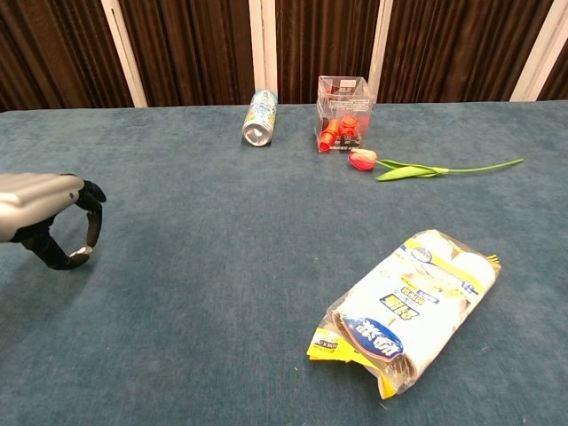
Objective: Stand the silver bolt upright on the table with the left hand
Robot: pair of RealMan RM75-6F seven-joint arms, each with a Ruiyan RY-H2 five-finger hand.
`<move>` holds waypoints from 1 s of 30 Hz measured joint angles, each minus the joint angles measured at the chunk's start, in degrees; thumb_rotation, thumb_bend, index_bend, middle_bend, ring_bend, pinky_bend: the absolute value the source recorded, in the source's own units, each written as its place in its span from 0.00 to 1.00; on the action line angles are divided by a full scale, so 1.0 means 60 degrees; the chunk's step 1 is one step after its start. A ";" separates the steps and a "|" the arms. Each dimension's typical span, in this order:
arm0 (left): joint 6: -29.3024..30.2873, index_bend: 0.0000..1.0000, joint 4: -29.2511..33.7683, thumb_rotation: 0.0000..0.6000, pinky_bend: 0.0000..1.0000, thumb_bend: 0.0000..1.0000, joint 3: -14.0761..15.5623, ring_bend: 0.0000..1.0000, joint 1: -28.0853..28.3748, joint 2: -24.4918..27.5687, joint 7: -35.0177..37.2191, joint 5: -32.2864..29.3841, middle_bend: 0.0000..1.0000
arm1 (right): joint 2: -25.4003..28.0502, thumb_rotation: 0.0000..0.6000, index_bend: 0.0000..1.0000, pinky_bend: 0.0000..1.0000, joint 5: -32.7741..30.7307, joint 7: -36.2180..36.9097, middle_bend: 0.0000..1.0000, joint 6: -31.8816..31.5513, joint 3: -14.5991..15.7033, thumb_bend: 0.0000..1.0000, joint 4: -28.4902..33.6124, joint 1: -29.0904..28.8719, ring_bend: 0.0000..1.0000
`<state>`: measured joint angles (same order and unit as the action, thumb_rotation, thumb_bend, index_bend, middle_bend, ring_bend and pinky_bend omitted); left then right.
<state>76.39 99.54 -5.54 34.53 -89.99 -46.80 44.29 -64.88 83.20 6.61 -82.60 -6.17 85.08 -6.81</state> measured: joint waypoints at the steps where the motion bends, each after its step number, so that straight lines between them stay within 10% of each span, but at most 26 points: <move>1: 0.0014 0.57 0.0084 1.00 0.00 0.52 -0.0030 0.00 -0.0037 0.0090 0.0142 0.0094 0.12 | -0.0001 1.00 0.14 0.00 0.0003 -0.0005 0.10 0.0001 0.0002 0.10 0.0003 -0.0001 0.09; 30: -0.1548 0.57 -0.0575 1.00 0.00 0.52 -0.0456 0.00 -0.0963 0.1075 0.5754 0.1841 0.12 | -0.0034 1.00 0.14 0.00 -0.0018 -0.0089 0.10 0.0058 0.0009 0.10 0.0029 -0.0032 0.09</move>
<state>67.10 96.10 -8.28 28.76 -83.54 -12.27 55.34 -65.08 83.09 6.07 -82.25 -6.11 85.26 -7.00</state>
